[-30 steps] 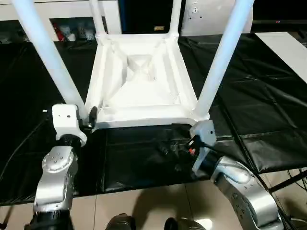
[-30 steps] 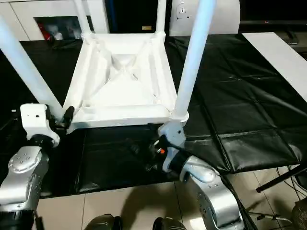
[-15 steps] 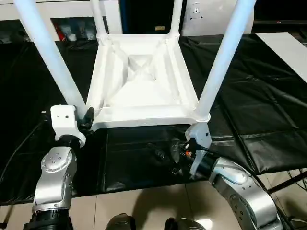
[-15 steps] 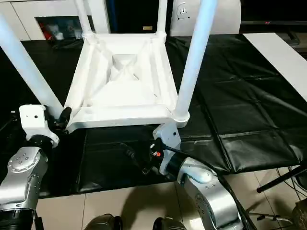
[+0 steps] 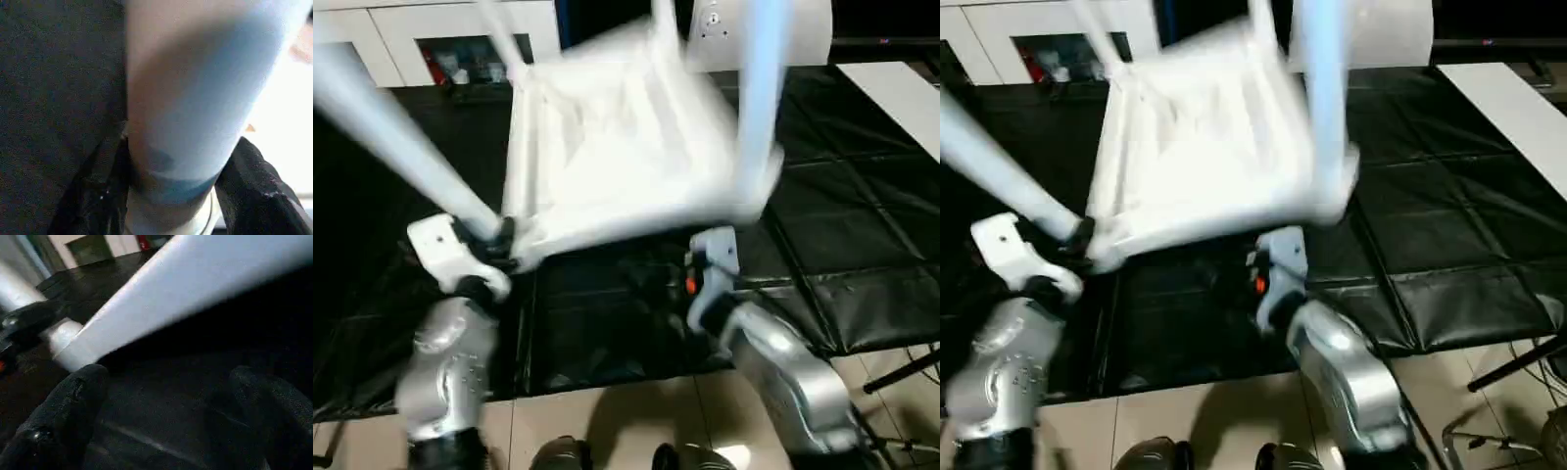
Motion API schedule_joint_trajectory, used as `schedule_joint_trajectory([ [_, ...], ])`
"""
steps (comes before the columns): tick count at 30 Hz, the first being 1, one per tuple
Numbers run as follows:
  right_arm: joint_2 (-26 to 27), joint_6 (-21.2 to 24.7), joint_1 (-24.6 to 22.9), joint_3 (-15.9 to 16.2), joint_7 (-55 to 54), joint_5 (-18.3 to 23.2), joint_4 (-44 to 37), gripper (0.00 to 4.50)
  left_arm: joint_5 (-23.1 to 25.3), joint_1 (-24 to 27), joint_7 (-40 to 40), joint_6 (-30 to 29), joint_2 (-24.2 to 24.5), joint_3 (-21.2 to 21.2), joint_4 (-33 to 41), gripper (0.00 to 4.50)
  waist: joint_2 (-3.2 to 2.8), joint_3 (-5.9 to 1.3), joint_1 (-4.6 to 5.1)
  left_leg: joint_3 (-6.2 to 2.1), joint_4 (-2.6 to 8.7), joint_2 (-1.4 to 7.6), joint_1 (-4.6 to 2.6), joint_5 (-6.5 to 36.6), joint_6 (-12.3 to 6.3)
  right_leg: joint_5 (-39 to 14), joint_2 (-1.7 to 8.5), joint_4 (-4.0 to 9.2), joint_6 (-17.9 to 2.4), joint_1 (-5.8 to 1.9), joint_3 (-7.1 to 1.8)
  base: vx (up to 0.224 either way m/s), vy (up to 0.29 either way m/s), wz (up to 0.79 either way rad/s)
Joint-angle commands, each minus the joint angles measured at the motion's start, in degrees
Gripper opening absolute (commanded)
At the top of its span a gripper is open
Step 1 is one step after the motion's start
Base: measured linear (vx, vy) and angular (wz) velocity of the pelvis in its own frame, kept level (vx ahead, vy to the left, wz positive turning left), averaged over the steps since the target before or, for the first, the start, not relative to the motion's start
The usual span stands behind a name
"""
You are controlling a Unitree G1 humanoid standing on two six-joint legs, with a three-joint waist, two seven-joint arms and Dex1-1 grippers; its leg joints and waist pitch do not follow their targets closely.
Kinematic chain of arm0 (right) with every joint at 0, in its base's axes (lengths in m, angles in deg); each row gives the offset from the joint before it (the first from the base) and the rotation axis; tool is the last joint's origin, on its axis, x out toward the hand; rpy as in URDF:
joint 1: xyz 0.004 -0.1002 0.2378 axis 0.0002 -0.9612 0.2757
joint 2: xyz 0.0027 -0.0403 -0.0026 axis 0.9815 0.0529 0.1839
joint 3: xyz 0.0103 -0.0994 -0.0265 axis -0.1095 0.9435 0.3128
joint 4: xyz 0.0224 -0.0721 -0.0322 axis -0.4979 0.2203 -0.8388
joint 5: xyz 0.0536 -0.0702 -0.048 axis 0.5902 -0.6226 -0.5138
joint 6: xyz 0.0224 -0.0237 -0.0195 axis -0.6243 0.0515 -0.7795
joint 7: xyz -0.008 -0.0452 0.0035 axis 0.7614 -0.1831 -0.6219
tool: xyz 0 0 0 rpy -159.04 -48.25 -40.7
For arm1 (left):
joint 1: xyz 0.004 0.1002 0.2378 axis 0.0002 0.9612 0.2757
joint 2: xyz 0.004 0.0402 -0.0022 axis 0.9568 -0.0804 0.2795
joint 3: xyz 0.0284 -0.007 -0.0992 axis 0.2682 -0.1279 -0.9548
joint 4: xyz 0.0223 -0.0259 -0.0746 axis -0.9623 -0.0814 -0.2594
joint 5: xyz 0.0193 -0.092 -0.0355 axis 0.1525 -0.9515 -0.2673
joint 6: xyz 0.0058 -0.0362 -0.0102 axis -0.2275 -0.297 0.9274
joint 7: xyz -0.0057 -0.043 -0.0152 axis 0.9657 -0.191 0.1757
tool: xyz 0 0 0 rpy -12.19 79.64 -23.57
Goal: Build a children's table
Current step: Flip table
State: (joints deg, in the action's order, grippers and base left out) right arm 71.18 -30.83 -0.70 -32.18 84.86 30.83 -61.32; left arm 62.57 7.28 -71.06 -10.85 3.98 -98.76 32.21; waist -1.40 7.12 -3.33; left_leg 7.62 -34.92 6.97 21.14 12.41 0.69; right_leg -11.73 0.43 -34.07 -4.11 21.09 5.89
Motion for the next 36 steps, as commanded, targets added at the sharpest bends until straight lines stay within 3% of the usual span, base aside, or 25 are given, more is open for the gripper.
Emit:
schedule_joint_trajectory([
  [1,1.1,-0.1,1.3,-2.3,-2.1,1.3,2.3,4.50,-3.3,0.6,-1.0,-3.9,-3.2,1.4,1.0,2.04,0.26,-3.83,0.08,-2.71,3.92,7.16,-0.10,2.2,-5.68,-10.7,10.19,4.54,-7.9,-2.59,-5.68,0.000,0.000,0.00],
  [4,3.0,-2.8,2.8,-4.0,-2.3,2.4,4.9,4.50,-3.4,0.8,-2.5,-6.7,-3.0,2.8,2.3,2.04,0.02,-3.92,0.12,-2.83,4.03,7.56,-0.11,1.3,-6.30,-6.7,10.04,4.06,-8.1,-2.46,-5.60,0.000,0.000,0.00],
  [7,7.4,-8.7,6.7,-7.5,-2.1,5.2,10.9,4.50,-5.5,1.3,-2.6,-10.1,-3.0,4.7,4.0,2.04,0.16,-4.24,0.26,-2.68,3.83,7.34,0.38,0.1,-6.97,-3.2,10.46,3.54,-8.9,-2.95,-5.52,0.000,0.000,0.00],
  [11,10.4,-13.0,10.5,-9.4,0.2,7.9,16.1,4.50,-7.0,1.2,-2.3,-11.0,-2.3,5.7,4.0,2.04,-0.11,-4.49,-0.02,-2.37,3.66,7.42,0.31,-1.1,-8.11,-0.9,10.19,3.21,-9.4,-2.59,-5.42,0.000,0.000,0.00],
  [16,14.1,-17.6,18.4,-15.2,-1.2,11.5,27.0,4.50,-7.3,1.5,-3.3,-14.0,-2.2,6.7,5.1,2.04,-0.42,-4.50,-0.27,-2.11,3.72,7.63,0.01,-0.2,-7.74,-0.9,10.13,3.14,-10.3,-2.23,-5.26,0.000,0.000,0.00],
  [19,15.0,-18.5,21.4,-17.1,-0.9,13.6,30.5,4.50,-6.9,1.7,-3.9,-15.1,-2.0,7.2,5.6,2.04,-0.23,-4.43,-0.06,-2.04,3.90,7.67,0.17,0.8,-7.34,-1.6,10.18,2.99,-10.2,-2.42,-5.13,0.000,0.000,0.00],
  [21,16.3,-20.9,25.6,-20.1,0.4,16.8,35.6,4.50,-6.8,2.3,-4.3,-16.1,-1.6,8.4,6.3,2.04,-0.18,-4.44,-0.08,-1.81,3.88,7.57,0.22,1.2,-7.19,-2.5,10.29,3.07,-10.1,-2.42,-5.13,0.000,0.000,0.00],
  [27,16.6,-22.3,27.6,-21.3,0.3,18.2,38.2,3.87,-7.0,2.7,-3.9,-16.2,-1.4,9.2,6.4,2.04,0.08,-4.45,0.09,-1.55,3.69,7.20,0.53,0.2,-8.38,-2.8,10.31,3.21,-10.3,-2.46,-5.06,0.000,0.000,0.00],
  [31,16.5,-23.2,28.4,-21.6,0.9,19.3,40.0,3.69,-6.6,2.8,-3.9,-16.5,-1.5,9.4,6.4,2.04,-0.10,-4.34,0.03,-1.52,3.75,7.26,0.43,1.2,-8.09,-5.8,10.13,3.58,-9.7,-2.29,-4.99,0.000,0.000,0.00],
  [36,16.2,-25.0,29.3,-21.2,2.3,20.1,41.8,3.28,-5.8,2.7,-4.0,-16.5,-0.6,10.5,6.3,2.04,-0.18,-4.37,0.10,-1.61,3.80,7.42,0.37,1.2,-8.22,-4.5,10.08,3.38,-10.2,-2.19,-5.01,0.000,0.000,0.00],
])
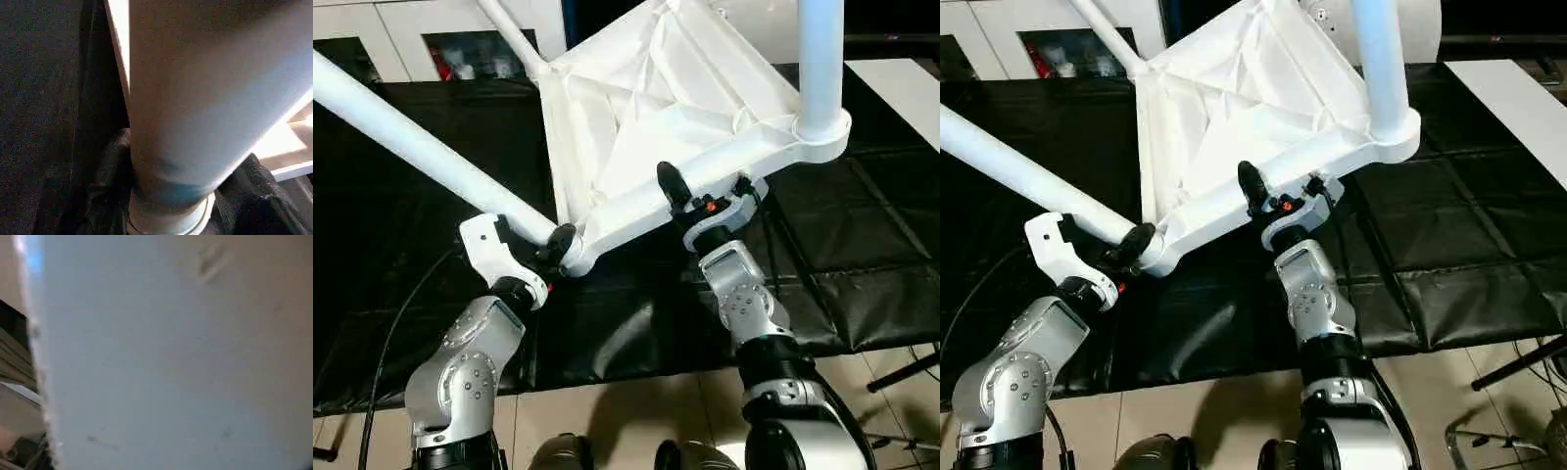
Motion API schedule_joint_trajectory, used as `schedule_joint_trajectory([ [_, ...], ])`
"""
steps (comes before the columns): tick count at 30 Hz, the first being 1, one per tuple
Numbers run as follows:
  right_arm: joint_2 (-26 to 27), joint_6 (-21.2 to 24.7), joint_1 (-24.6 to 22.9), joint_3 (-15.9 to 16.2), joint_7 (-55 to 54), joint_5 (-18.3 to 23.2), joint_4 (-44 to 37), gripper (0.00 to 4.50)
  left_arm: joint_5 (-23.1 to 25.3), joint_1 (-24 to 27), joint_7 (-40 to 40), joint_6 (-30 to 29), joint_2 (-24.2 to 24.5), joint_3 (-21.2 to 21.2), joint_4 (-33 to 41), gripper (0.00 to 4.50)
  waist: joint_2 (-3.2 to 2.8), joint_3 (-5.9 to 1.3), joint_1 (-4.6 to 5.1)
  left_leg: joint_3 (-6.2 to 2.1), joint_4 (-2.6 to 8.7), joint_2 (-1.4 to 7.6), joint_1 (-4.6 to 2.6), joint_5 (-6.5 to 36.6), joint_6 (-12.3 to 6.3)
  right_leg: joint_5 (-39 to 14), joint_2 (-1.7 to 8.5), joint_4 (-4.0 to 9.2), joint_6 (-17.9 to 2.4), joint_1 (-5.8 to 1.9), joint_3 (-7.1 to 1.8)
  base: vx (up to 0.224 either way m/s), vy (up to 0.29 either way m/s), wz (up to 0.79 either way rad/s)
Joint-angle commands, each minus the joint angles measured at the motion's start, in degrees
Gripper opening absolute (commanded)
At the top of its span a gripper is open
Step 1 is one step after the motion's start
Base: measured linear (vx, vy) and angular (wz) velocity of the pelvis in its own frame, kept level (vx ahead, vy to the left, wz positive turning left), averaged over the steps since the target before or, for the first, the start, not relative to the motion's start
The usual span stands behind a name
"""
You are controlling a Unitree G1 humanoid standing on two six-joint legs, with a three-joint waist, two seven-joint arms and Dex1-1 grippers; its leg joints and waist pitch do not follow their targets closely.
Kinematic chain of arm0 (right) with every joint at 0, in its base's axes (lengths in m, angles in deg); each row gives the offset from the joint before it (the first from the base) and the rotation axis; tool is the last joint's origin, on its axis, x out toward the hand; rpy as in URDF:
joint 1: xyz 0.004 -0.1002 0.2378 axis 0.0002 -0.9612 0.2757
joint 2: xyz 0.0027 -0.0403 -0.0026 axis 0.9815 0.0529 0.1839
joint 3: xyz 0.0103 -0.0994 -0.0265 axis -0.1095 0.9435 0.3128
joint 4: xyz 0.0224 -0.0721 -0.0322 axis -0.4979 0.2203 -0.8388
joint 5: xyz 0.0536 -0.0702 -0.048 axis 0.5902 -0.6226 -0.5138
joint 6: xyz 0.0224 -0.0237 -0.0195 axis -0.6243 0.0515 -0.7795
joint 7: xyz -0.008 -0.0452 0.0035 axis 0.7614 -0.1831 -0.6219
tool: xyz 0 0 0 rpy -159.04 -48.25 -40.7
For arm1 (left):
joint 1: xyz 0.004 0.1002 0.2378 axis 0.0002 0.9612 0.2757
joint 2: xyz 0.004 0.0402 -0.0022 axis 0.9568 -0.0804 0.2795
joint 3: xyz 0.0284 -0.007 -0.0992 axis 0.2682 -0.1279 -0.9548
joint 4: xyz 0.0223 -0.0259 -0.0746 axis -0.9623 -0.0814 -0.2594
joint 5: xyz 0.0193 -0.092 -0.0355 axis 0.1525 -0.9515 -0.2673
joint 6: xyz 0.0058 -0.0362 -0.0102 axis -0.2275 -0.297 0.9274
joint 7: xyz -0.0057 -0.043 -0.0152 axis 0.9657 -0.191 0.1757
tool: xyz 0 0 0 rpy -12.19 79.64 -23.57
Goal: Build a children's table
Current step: Flip table
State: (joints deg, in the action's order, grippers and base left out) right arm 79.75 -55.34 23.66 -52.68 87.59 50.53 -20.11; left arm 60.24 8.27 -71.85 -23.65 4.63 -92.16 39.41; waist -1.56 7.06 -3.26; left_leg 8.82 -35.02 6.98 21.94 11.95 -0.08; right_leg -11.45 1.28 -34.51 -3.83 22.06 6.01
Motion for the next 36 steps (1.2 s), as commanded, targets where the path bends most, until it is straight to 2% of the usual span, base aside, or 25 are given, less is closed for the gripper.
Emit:
schedule_joint_trajectory([
  [1,7.6,-0.5,5.0,-0.6,-0.5,0.4,0.7,3.22,-3.3,1.7,-3.3,-3.7,-1.2,4.0,-1.0,2.04,-0.05,-4.32,0.04,-2.80,3.91,7.40,-0.43,1.8,-7.49,-5.0,9.21,3.84,-10.5,-3.17,-5.13,0.000,0.000,0.00],
  [3,7.6,-1.0,5.2,-0.4,-0.5,0.5,1.0,3.13,-2.5,1.7,-3.5,-3.5,-0.6,4.6,-1.4,2.04,-0.01,-4.33,0.08,-2.79,3.91,7.36,-0.39,1.8,-7.43,-5.3,9.29,3.84,-10.5,-3.21,-5.13,0.000,0.000,0.00],
  [4,7.6,-1.2,5.3,-0.4,-0.6,0.6,1.0,2.89,-2.3,1.7,-3.5,-3.5,-0.5,4.7,-1.4,2.04,-0.15,-4.30,0.10,-2.75,3.90,7.32,-0.38,2.0,-7.34,-5.7,9.27,3.92,-10.5,-3.20,-5.11,0.000,0.000,0.00],
  [9,7.8,-2.0,5.6,-0.1,-0.8,1.2,1.1,2.49,-1.8,2.3,-3.6,-3.3,-0.5,5.0,-1.2,2.04,-0.07,-4.37,0.25,-2.85,3.95,7.45,-0.39,1.9,-7.21,-5.2,9.22,3.85,-10.4,-3.24,-5.11,0.000,0.000,0.00],
  [13,8.0,-2.5,5.5,0.1,-0.9,1.3,0.8,2.32,-0.6,2.5,-3.0,-2.7,-0.1,5.5,-1.4,2.04,0.22,-4.41,0.31,-2.71,3.92,7.28,-0.31,1.7,-7.32,-5.6,9.22,3.89,-10.3,-3.28,-5.12,0.000,0.000,0.00],
  [15,8.1,-2.7,5.5,0.3,-1.0,1.3,0.6,2.28,0.4,2.6,-2.3,-1.9,0.0,5.4,-1.6,2.04,0.01,-4.39,0.29,-2.66,3.87,7.25,-0.35,1.7,-7.37,-6.0,9.21,3.97,-10.2,-3.20,-5.12,0.000,0.000,0.00],
  [17,8.1,-2.9,5.4,0.4,-1.1,1.3,0.5,2.28,0.6,2.6,-2.3,-1.2,-0.2,5.2,-1.7,2.04,0.10,-4.40,0.30,-2.69,3.89,7.26,-0.30,1.6,-7.42,-6.0,9.18,3.99,-10.1,-3.21,-5.13,0.000,0.000,0.00],
  [19,8.0,-3.3,5.5,0.5,-1.5,1.2,0.3,2.24,0.2,2.7,-2.5,-0.3,-0.5,4.5,-1.4,2.60,-0.13,-4.46,0.31,-2.73,3.86,7.32,-0.32,1.4,-7.43,-5.7,9.17,3.93,-10.1,-3.20,-5.08,0.000,0.000,0.00],
  [20,7.7,-4.0,5.7,0.3,-2.4,1.0,0.0,2.23,-1.1,3.1,-3.7,-0.1,-0.4,3.9,-0.3,2.74,0.06,-4.53,0.40,-2.70,3.87,7.38,-0.35,1.4,-7.45,-5.4,9.16,3.92,-10.2,-3.21,-5.08,0.000,0.000,0.00],
  [23,7.2,-4.9,5.8,0.2,-3.6,0.8,-0.1,2.20,-0.5,3.8,-4.7,0.9,0.5,4.2,0.9,2.89,0.10,-4.83,0.41,-2.62,3.73,7.34,-0.35,0.1,-7.43,-3.3,9.12,3.48,-10.8,-3.17,-5.09,0.000,0.000,0.00],
  [25,6.9,-5.5,5.8,0.0,-4.2,0.8,-0.1,2.19,-0.7,4.5,-5.1,1.5,0.6,4.2,1.7,3.16,0.15,-5.07,0.36,-2.62,3.50,7.33,-0.18,-1.8,-8.66,-0.5,9.17,3.07,-11.0,-3.16,-5.08,0.000,0.000,0.00],
  [28,5.6,-7.9,5.7,-1.1,-6.3,0.5,-0.3,2.18,-2.0,8.4,-7.0,2.0,1.7,4.1,5.5,3.26,0.27,-5.31,0.11,-2.46,3.21,7.24,0.10,-2.9,-9.99,0.7,9.23,2.79,-11.1,-3.09,-5.04,0.000,0.000,0.00],
  [31,4.8,-8.7,5.5,-1.3,-7.2,0.1,-0.8,2.18,-2.3,10.9,-8.2,1.8,2.8,4.5,7.4,3.44,0.11,-5.43,-0.15,-2.37,3.04,7.32,-0.05,-3.4,-10.52,0.8,8.75,2.59,-10.8,-2.55,-4.96,0.000,0.000,0.00],
  [32,3.3,-9.8,5.2,-1.0,-8.1,-1.5,-2.0,2.18,-2.8,13.4,-10.1,1.7,4.4,4.8,9.6,3.44,0.10,-5.29,-0.19,-2.31,3.09,7.42,-0.05,-2.9,-10.60,0.3,8.75,2.68,-10.8,-2.37,-4.98,0.000,0.000,0.00],
  [33,3.1,-9.9,5.1,-0.9,-8.2,-1.6,-2.1,2.18,-2.8,13.7,-10.4,1.7,4.7,4.9,9.9,3.44,0.15,-5.32,-0.18,-2.30,3.11,7.38,-0.04,-2.3,-10.47,-0.4,8.71,2.72,-10.8,-2.42,-4.97,0.000,0.000,0.00],
  [34,2.6,-10.3,4.9,-0.7,-8.6,-2.3,-2.7,2.18,-2.9,14.6,-11.4,1.9,5.5,5.2,10.8,3.44,0.05,-5.00,-0.19,-2.14,3.32,7.26,-0.10,0.3,-9.36,-4.0,8.67,3.19,-10.3,-2.31,-5.00,0.000,0.000,0.00],
  [36,0.7,-11.4,3.6,-0.2,-10.4,-4.6,-5.5,2.18,-2.2,16.8,-14.9,3.2,8.7,7.0,14.0,3.44,-0.04,-4.97,-0.35,-2.19,3.62,7.36,-0.37,1.9,-7.73,-6.7,8.49,3.36,-9.5,-2.21,-5.04,0.000,0.000,0.00],
])
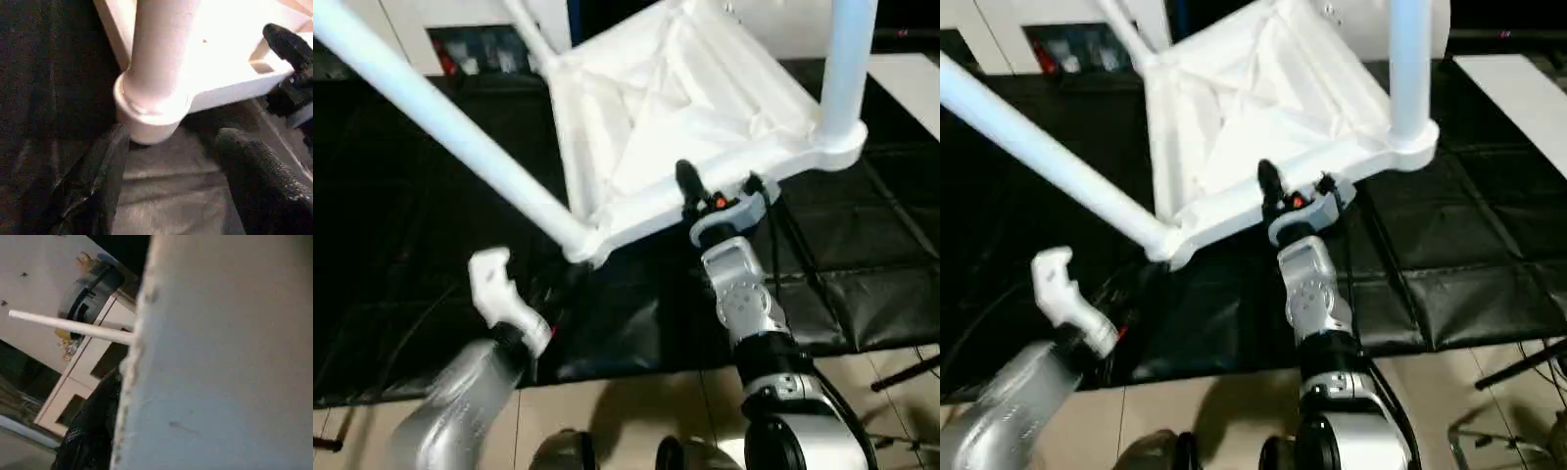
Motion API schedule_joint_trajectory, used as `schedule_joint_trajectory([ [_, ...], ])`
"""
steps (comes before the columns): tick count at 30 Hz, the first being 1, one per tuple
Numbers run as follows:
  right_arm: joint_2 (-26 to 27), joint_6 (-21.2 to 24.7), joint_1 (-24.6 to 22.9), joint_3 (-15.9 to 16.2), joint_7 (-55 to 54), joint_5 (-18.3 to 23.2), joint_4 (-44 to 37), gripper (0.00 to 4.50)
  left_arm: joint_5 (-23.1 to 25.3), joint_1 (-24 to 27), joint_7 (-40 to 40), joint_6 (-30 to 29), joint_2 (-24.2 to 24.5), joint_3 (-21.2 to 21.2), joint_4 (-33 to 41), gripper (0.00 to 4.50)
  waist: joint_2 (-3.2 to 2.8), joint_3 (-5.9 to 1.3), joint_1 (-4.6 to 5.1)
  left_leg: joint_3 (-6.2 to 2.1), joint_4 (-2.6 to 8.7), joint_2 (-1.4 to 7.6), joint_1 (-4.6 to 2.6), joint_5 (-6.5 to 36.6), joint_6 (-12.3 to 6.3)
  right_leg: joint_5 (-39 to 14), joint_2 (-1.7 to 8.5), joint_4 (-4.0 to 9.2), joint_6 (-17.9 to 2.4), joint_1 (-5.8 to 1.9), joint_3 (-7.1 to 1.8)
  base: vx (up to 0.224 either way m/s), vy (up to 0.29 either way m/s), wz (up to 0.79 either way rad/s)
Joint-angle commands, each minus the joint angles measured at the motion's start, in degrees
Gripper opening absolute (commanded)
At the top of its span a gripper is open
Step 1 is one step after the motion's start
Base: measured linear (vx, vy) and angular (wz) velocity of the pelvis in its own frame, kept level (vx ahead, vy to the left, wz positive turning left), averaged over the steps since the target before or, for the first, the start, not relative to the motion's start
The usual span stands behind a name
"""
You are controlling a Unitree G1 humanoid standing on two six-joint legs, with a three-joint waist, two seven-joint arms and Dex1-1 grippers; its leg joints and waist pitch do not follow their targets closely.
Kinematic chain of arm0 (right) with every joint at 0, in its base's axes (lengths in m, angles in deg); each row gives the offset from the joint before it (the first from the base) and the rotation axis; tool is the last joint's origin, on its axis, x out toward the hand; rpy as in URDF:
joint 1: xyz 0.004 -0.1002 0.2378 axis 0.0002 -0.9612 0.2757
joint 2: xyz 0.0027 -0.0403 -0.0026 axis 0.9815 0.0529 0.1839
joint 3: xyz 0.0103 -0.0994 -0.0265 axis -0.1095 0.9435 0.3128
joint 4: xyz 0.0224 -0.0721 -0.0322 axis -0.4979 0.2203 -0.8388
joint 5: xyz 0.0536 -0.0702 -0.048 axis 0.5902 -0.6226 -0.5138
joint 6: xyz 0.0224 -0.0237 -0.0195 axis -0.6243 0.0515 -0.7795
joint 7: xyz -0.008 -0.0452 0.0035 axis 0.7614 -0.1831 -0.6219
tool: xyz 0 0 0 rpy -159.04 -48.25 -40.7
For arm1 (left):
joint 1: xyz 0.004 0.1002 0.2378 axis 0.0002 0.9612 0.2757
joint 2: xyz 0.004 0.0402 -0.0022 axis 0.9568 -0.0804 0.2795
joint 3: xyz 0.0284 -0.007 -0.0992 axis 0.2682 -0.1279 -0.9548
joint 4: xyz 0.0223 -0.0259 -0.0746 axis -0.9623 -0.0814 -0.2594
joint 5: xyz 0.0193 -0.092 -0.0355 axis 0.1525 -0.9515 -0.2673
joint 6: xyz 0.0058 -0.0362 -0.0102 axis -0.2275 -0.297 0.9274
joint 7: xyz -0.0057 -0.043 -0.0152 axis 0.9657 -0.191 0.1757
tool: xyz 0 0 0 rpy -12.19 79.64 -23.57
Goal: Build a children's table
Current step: Flip table
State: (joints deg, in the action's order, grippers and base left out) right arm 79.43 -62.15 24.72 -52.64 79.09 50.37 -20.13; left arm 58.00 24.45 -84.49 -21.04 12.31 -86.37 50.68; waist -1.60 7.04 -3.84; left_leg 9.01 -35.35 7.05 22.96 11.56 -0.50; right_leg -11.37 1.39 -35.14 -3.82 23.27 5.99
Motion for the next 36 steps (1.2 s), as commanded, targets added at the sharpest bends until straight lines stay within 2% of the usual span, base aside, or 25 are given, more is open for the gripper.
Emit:
schedule_joint_trajectory([
  [1,0.4,-4.8,1.9,-0.1,-2.7,-5.2,-6.7,2.18,0.6,1.3,-3.3,1.3,2.2,1.9,4.0,3.44,0.21,-5.02,0.18,-2.36,4.06,7.42,-1.58,2.6,-6.53,-7.0,8.32,3.87,-9.3,-3.28,-5.07,0.000,0.000,0.00],
  [3,-1.8,-5.4,-0.2,0.8,-4.6,-8.1,-9.7,2.18,1.7,2.4,-5.4,2.1,5.4,3.5,8.2,3.44,0.14,-5.03,0.21,-2.09,4.14,7.29,-1.60,2.7,-5.59,-6.8,8.15,3.70,-8.8,-3.18,-5.08,0.000,0.000,0.00],
  [5,-2.0,-5.4,-0.4,0.9,-4.7,-8.4,-10.0,2.18,1.7,2.5,-5.6,2.1,5.7,3.7,8.6,3.44,0.14,-5.06,0.08,-1.98,4.24,7.17,-1.51,3.0,-4.82,-6.7,8.18,3.55,-8.3,-3.32,-5.12,0.000,0.000,0.00],
  [6,-3.4,-5.4,-2.1,1.8,-5.5,-10.4,-12.5,2.18,2.5,2.9,-6.6,2.3,7.9,4.4,11.4,3.44,0.29,-4.95,0.16,-1.80,4.23,7.04,-1.36,3.5,-4.54,-7.1,8.26,3.75,-8.1,-3.38,-5.21,0.000,0.000,0.00],
  [7,-3.4,-5.4,-2.1,1.8,-5.5,-10.4,-12.5,2.18,2.5,2.9,-6.6,2.3,7.9,4.4,11.4,3.44,0.42,-4.94,0.04,-1.85,4.29,7.07,-1.34,3.2,-4.40,-7.1,8.19,3.79,-7.6,-3.42,-5.24,0.000,0.000,0.00],
  [8,-4.2,-5.0,-3.0,2.3,-5.9,-11.6,-14.1,2.16,2.7,2.7,-6.9,2.2,9.0,4.4,12.9,3.44,0.27,-4.99,0.01,-1.67,4.23,6.94,-1.47,3.2,-4.39,-6.8,8.18,3.67,-7.4,-3.24,-5.36,0.000,0.000,0.00],
  [9,-6.1,-3.8,-5.2,3.7,-7.1,-14.6,-18.1,2.15,3.1,1.5,-7.7,1.9,11.7,3.9,15.9,3.44,0.70,-5.08,-0.05,-1.59,4.28,6.98,-1.72,3.5,-4.12,-7.1,8.01,3.75,-6.8,-3.25,-5.30,0.000,0.000,0.00],
  [11,-7.1,-2.9,-6.4,4.5,-7.8,-16.3,-20.3,2.15,3.2,0.5,-8.1,1.8,13.2,3.3,17.3,3.44,0.51,-4.99,-0.30,-1.58,4.32,6.88,-1.80,3.0,-3.81,-6.9,7.77,3.54,-6.1,-3.05,-5.28,0.000,0.000,0.00],
  [12,-8.1,-1.8,-7.3,5.3,-8.6,-18.3,-22.4,2.15,3.4,-1.3,-8.7,1.8,14.9,2.7,18.1,3.44,0.74,-4.80,-0.30,-1.44,4.38,6.75,-1.76,4.3,-3.29,-8.9,7.77,3.85,-5.6,-3.08,-5.33,0.000,0.000,0.00],
  [13,-8.6,-1.1,-7.7,5.7,-9.2,-19.4,-23.3,2.15,3.4,-2.5,-8.9,1.7,15.6,2.4,18.3,3.44,0.67,-4.75,-0.49,-1.34,4.41,6.57,-1.97,5.3,-2.30,-11.4,7.78,4.07,-4.8,-2.99,-5.42,0.000,0.000,0.00],
  [14,-10.0,1.2,-8.6,6.6,-11.3,-22.4,-25.9,2.15,3.1,-6.4,-9.5,1.4,17.7,1.5,18.9,3.44,0.63,-4.60,-0.30,-1.53,4.59,6.56,-1.79,5.4,-1.67,-12.4,7.66,4.04,-4.5,-3.14,-5.38,0.000,0.000,0.00],
  [15,-10.6,2.6,-9.1,7.0,-12.7,-24.1,-27.2,2.15,2.5,-8.8,-9.9,1.0,18.7,1.0,19.3,3.44,0.59,-4.72,-0.34,-1.42,4.59,6.52,-2.32,6.1,-0.49,-13.3,7.42,4.06,-3.7,-2.74,-5.43,0.000,0.000,0.00],
  [16,-10.6,2.6,-9.1,7.0,-12.7,-24.1,-27.2,2.15,2.5,-8.8,-9.9,1.0,18.7,1.0,19.3,3.44,0.64,-4.56,-0.23,-1.46,4.72,6.40,-2.19,7.0,0.54,-14.7,7.53,4.19,-3.5,-2.94,-5.48,0.000,0.000,0.00],
  [17,-11.1,3.7,-9.4,7.3,-13.8,-25.1,-28.3,2.15,2.0,-10.3,-10.1,0.7,19.4,0.7,19.5,3.44,0.81,-4.43,-0.01,-1.50,4.75,6.32,-1.88,7.5,0.85,-15.4,7.82,4.31,-3.5,-3.25,-5.56,0.000,0.000,0.00],
  [19,-12.2,5.4,-9.9,7.8,-15.1,-25.9,-30.3,2.15,1.9,-13.3,-9.9,0.3,20.8,0.2,19.3,3.44,0.67,-4.55,0.08,-1.31,4.57,6.11,-2.39,9.2,1.80,-18.3,7.89,4.76,-2.7,-2.95,-5.79,0.000,0.000,0.00],
  [20,-12.9,6.2,-10.0,8.1,-15.6,-26.5,-31.3,2.15,2.1,-15.0,-9.8,0.1,21.6,-0.1,18.9,3.44,0.62,-4.56,0.33,-1.46,4.62,6.00,-2.14,9.6,2.05,-18.8,7.74,4.83,-2.3,-3.14,-5.76,0.000,0.000,0.00],
  [21,-14.7,8.4,-10.2,8.9,-16.8,-28.5,-33.4,2.14,3.4,-18.8,-10.0,0.0,24.0,-0.7,17.6,3.44,0.60,-4.75,0.58,-1.55,4.63,6.04,-2.35,10.0,2.22,-18.3,7.48,4.76,-2.1,-3.01,-5.71,0.000,0.000,0.00],
  [22,-15.0,8.8,-10.2,9.1,-17.0,-28.8,-33.6,2.14,3.7,-19.3,-10.2,0.0,24.4,-0.7,17.4,3.44,0.61,-4.80,0.64,-1.61,4.64,6.01,-2.40,10.2,2.25,-17.9,7.32,4.70,-2.0,-3.02,-5.61,0.000,0.000,0.00],
  [24,-16.0,10.2,-10.1,9.6,-17.2,-29.7,-34.3,2.10,5.2,-20.8,-11.3,0.2,26.4,-0.2,16.5,3.44,1.01,-4.88,1.03,-1.70,4.50,5.87,-1.95,10.6,2.24,-18.6,7.60,4.71,-2.1,-3.37,-5.62,0.000,0.000,0.00],
  [25,-16.6,11.2,-10.1,10.0,-17.3,-30.2,-34.9,2.09,6.2,-21.8,-12.2,0.5,27.9,0.3,15.8,3.44,1.11,-4.75,1.11,-1.66,4.52,5.86,-1.95,10.5,2.05,-19.0,7.64,4.95,-2.0,-3.27,-5.70,0.000,0.000,0.00],
  [29,-17.3,13.3,-10.1,10.5,-17.8,-31.5,-36.1,2.03,7.5,-23.9,-13.2,0.8,29.8,0.8,14.9,3.44,0.98,-4.97,1.23,-1.59,4.31,5.83,-1.92,8.9,1.64,-17.3,7.39,4.76,-2.5,-3.22,-5.66,0.000,0.000,0.00],
  [30,-17.9,15.9,-10.1,11.0,-18.0,-33.4,-37.4,2.02,8.7,-26.5,-14.3,1.7,31.7,1.9,14.3,3.44,0.90,-5.05,1.16,-1.60,4.23,5.99,-2.04,8.3,1.62,-15.0,7.41,4.48,-3.6,-3.16,-5.67,0.000,0.000,0.00],
  [31,-17.9,16.0,-10.1,11.0,-18.0,-33.5,-37.4,2.02,8.8,-26.6,-14.3,1.7,31.7,1.9,14.3,3.44,0.82,-5.12,1.00,-1.61,4.22,6.01,-2.17,8.1,1.56,-14.5,7.35,4.46,-3.7,-3.12,-5.66,0.000,0.000,0.00],
  [35,-18.6,17.6,-9.9,11.8,-17.9,-33.7,-38.2,1.99,10.4,-28.6,-15.1,3.1,33.8,3.2,13.6,3.44,0.84,-5.16,0.96,-1.60,4.12,6.11,-1.92,7.0,1.57,-11.7,7.60,4.06,-4.9,-3.46,-5.70,0.000,0.000,0.00],
  [36,-18.9,18.1,-9.6,12.0,-17.5,-33.8,-38.1,1.98,11.2,-29.7,-15.3,3.9,34.2,3.2,13.2,3.44,1.01,-5.17,1.01,-1.54,4.10,6.12,-1.85,6.8,1.64,-11.4,7.58,3.99,-5.1,-3.54,-5.71,0.000,0.000,0.00],
])
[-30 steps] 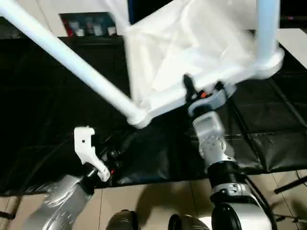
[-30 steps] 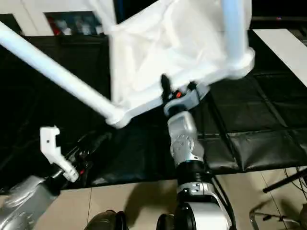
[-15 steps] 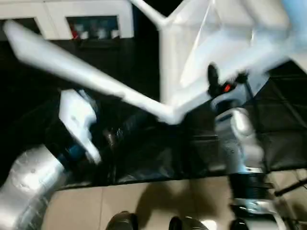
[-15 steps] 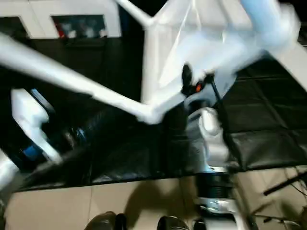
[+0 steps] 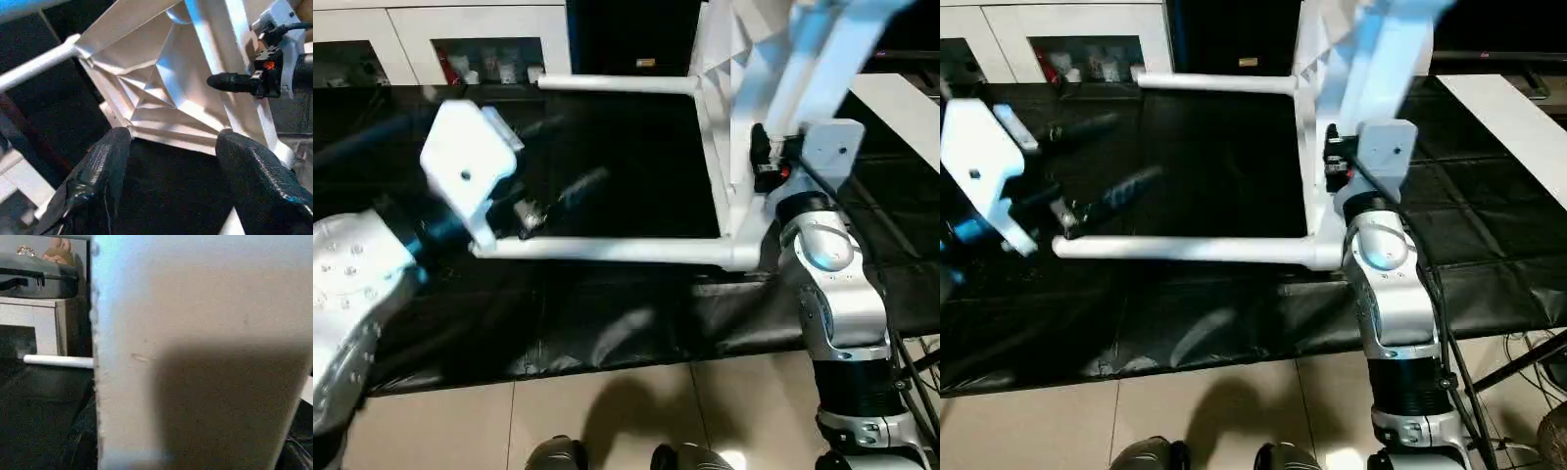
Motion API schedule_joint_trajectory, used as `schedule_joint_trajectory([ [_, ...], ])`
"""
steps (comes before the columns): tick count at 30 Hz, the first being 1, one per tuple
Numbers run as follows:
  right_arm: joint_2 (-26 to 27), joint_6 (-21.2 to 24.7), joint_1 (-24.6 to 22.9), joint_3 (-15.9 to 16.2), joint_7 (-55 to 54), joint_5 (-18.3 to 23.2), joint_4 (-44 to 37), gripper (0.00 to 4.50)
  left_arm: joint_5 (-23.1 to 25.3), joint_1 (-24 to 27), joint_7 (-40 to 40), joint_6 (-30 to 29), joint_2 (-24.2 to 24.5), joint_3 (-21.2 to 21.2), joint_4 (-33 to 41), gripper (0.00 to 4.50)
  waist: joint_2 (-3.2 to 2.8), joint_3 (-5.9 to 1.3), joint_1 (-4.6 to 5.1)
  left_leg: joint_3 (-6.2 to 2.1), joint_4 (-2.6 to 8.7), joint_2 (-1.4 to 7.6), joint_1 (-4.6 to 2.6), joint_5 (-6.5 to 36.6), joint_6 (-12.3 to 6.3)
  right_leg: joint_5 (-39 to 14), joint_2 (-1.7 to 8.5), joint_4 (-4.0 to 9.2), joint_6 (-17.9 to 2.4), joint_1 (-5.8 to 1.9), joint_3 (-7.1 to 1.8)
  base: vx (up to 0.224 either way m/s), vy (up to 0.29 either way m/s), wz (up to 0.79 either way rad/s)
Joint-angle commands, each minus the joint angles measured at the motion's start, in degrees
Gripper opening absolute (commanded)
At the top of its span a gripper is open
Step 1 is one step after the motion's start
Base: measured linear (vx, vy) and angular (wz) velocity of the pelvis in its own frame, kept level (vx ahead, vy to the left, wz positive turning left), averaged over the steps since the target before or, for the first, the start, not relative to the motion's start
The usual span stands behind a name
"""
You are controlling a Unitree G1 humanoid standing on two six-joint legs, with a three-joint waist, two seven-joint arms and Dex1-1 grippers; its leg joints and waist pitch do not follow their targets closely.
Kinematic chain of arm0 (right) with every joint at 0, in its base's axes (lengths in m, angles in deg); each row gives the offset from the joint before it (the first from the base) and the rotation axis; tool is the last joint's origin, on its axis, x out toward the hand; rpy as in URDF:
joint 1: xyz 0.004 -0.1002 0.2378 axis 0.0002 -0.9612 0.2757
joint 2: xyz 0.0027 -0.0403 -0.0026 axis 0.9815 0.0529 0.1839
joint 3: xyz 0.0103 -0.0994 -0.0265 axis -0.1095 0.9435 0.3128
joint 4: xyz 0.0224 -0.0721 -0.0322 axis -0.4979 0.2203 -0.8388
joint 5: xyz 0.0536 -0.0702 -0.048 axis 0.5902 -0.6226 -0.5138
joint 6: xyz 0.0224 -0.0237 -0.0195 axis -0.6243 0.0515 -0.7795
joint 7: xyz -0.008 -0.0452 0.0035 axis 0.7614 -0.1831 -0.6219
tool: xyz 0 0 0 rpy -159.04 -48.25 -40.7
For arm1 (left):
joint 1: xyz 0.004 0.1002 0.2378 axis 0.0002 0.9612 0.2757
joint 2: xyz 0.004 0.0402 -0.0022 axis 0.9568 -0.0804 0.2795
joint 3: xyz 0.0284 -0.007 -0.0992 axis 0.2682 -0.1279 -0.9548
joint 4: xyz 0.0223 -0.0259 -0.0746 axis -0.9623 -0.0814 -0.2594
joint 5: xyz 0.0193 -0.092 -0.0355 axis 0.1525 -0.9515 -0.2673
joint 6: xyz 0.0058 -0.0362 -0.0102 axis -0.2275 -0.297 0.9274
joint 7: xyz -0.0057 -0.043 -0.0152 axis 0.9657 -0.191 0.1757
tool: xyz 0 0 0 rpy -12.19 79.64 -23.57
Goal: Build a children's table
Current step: Flip table
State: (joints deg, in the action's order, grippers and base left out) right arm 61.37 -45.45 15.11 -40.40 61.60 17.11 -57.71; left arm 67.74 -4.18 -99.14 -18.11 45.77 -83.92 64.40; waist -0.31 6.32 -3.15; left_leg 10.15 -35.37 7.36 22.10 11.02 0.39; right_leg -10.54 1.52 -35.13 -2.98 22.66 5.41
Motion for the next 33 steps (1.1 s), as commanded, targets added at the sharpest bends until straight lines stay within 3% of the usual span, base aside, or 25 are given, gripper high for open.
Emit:
schedule_joint_trajectory([
  [1,-1.1,1.5,0.1,-0.1,0.3,-0.8,-0.4,1.98,1.9,-1.8,-0.8,1.4,1.1,0.7,-0.7,3.44,-0.37,-4.45,0.24,-2.67,4.10,5.82,-1.08,7.5,0.87,-12.5,7.48,3.97,-6.0,-2.89,-5.11,0.000,0.000,0.00],
  [2,-1.2,1.9,0.3,0.1,1.0,-1.0,-0.1,1.98,2.3,-2.5,-1.4,2.1,1.5,0.8,-1.0,3.44,0.06,-4.44,0.27,-2.61,4.06,5.71,-1.07,7.5,0.68,-13.1,7.49,4.13,-5.8,-3.01,-5.14,0.000,0.000,0.00],
  [5,-1.2,3.2,0.9,0.6,2.3,-1.1,0.9,1.98,2.4,-3.7,-2.9,3.9,2.0,1.0,-1.0,3.47,-0.08,-4.21,0.25,-2.67,4.14,5.84,-1.15,8.4,0.98,-15.6,7.69,4.35,-5.5,-2.88,-5.15,0.000,0.000,0.00],
  [7,-1.3,3.5,1.1,1.4,2.7,-1.9,1.5,2.54,3.1,-4.3,-3.5,5.5,2.7,1.3,-1.2,3.50,-0.08,-4.24,0.34,-2.78,4.19,5.84,-1.03,8.2,1.05,-15.4,7.62,4.25,-5.6,-2.94,-5.12,0.000,0.000,0.00],
  [8,-2.8,2.2,1.2,3.5,4.3,-4.0,1.9,2.68,4.4,-5.0,-3.1,7.3,2.7,1.3,-1.6,3.50,-0.04,-4.02,0.40,-2.77,4.23,5.78,-0.98,8.5,1.12,-15.6,7.57,4.32,-5.6,-2.79,-5.08,0.000,0.000,0.00],
  [12,-1.9,1.5,0.0,3.7,6.4,-1.5,1.1,2.96,7.3,-7.8,-2.5,11.6,2.9,0.9,-3.7,3.50,0.03,-3.97,0.58,-2.77,4.09,5.65,-0.94,9.7,0.63,-18.5,7.76,4.85,-4.8,-2.99,-5.18,0.000,0.000,0.00],
  [15,-2.3,2.5,-1.8,4.6,6.9,-2.4,-0.5,3.14,9.7,-11.2,-2.8,15.5,3.6,0.7,-5.7,3.50,0.32,-4.04,0.82,-2.93,4.21,5.91,-0.84,8.7,0.74,-16.8,7.76,4.45,-5.2,-3.04,-5.12,0.000,0.000,0.00],
  [21,-1.4,2.0,-7.4,4.4,7.4,-2.0,-3.3,3.58,12.5,-16.9,-5.3,23.3,4.3,2.2,-9.0,3.50,0.07,-4.06,0.84,-2.95,4.18,6.09,-0.79,8.1,0.68,-13.7,8.03,4.23,-7.1,-3.11,-5.19,0.000,0.000,0.00],
  [22,-1.1,1.7,-9.1,4.0,7.1,-2.0,-4.2,3.69,13.1,-18.3,-5.6,25.0,4.2,2.4,-10.3,3.50,-0.32,-3.99,0.69,-2.95,4.16,6.05,-0.88,8.4,0.68,-14.0,7.98,4.38,-7.0,-2.93,-5.21,0.000,0.000,0.00],
  [23,-1.1,1.7,-9.1,4.0,7.1,-2.0,-4.2,3.79,13.1,-18.3,-5.6,25.0,4.2,2.4,-10.3,3.50,-0.12,-3.89,0.74,-2.94,4.24,6.11,-0.90,9.4,0.85,-15.1,7.99,4.46,-6.7,-2.95,-5.25,0.000,0.000,0.00],
  [24,-1.1,1.8,-10.1,4.1,6.6,-2.5,-4.9,3.86,13.6,-19.0,-5.8,25.8,4.4,2.6,-11.1,3.50,-0.32,-3.83,0.73,-3.03,4.36,6.17,-1.02,10.4,1.14,-16.3,8.01,4.67,-6.7,-2.81,-5.20,0.000,0.000,0.00],
  [26,-1.3,2.6,-12.6,4.8,6.0,-3.9,-6.9,3.95,16.7,-20.4,-5.9,28.3,5.6,3.9,-13.9,3.50,-0.08,-3.71,0.62,-3.01,4.38,6.04,-1.03,11.4,1.31,-18.6,8.03,4.89,-5.9,-2.77,-5.25,0.000,0.000,0.00],
  [29,-1.5,3.9,-14.4,5.6,6.5,-4.5,-8.8,4.26,20.6,-21.6,-5.5,31.5,6.7,5.0,-17.4,3.50,-0.37,-3.58,0.61,-3.27,4.58,6.09,-1.23,13.1,1.61,-21.4,8.02,5.24,-4.8,-2.53,-5.21,0.000,0.000,0.00],
  [33,-1.2,1.3,-16.2,6.1,7.4,-4.4,-11.5,4.42,27.4,-24.7,-3.3,32.8,7.5,7.7,-24.3,3.50,-0.41,-3.75,0.54,-3.45,4.65,6.28,-1.28,14.2,2.01,-20.7,8.21,5.10,-4.9,-2.47,-5.28,0.000,0.000,0.00],
])
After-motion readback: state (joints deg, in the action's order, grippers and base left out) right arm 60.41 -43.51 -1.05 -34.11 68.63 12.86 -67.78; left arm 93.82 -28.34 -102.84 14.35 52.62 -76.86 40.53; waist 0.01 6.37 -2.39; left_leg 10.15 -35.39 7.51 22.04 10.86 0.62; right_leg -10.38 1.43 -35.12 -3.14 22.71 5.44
